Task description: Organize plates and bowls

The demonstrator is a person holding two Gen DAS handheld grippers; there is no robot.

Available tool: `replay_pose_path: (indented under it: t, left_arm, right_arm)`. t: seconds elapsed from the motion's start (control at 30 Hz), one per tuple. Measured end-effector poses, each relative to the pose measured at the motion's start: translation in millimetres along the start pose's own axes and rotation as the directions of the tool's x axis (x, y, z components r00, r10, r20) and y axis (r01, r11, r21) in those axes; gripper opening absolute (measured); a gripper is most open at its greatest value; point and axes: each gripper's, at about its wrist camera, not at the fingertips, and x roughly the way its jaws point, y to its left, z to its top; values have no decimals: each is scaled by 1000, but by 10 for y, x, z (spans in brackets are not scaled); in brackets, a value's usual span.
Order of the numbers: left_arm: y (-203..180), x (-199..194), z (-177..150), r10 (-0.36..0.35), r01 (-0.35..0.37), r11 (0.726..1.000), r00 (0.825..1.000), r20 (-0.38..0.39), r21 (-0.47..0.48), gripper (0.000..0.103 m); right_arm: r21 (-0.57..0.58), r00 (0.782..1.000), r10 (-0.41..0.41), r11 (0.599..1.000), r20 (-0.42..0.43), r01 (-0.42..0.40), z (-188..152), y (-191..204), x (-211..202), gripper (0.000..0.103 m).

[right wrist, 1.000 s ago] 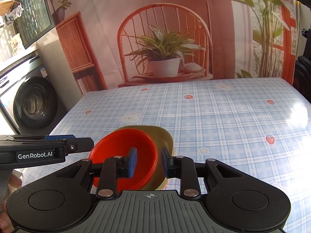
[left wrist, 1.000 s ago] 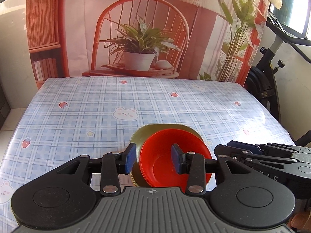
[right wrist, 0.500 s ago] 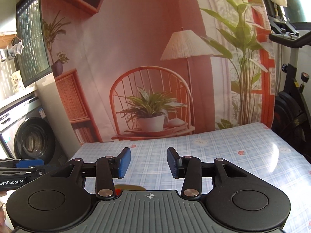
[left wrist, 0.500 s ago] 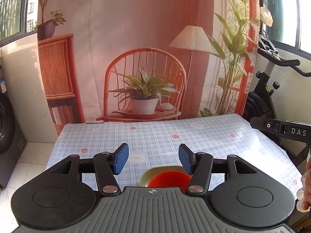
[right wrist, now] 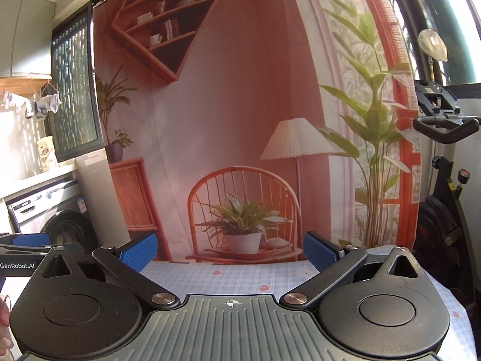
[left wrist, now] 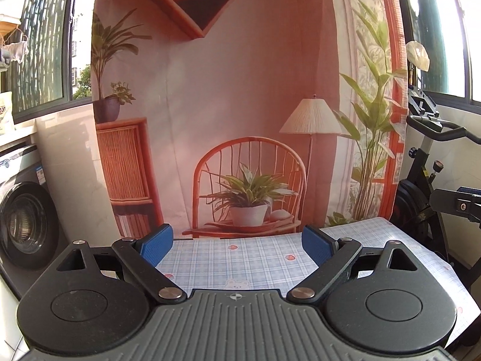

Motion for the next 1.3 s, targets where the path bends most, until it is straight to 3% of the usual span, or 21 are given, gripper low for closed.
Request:
replay_pose_path:
  t: [0.5,1.3]
  left_arm:
    - [68,-490,-8,3,0,998,999,49,-58,94]
    - [112,-501,-27,8,-5,998,999,49,-61,94]
  right_arm:
    - [-33,998,-25,999,65,27,62,197,-584,103]
    - [-1,999,-26,1000,20,26,-5,189,-519,103]
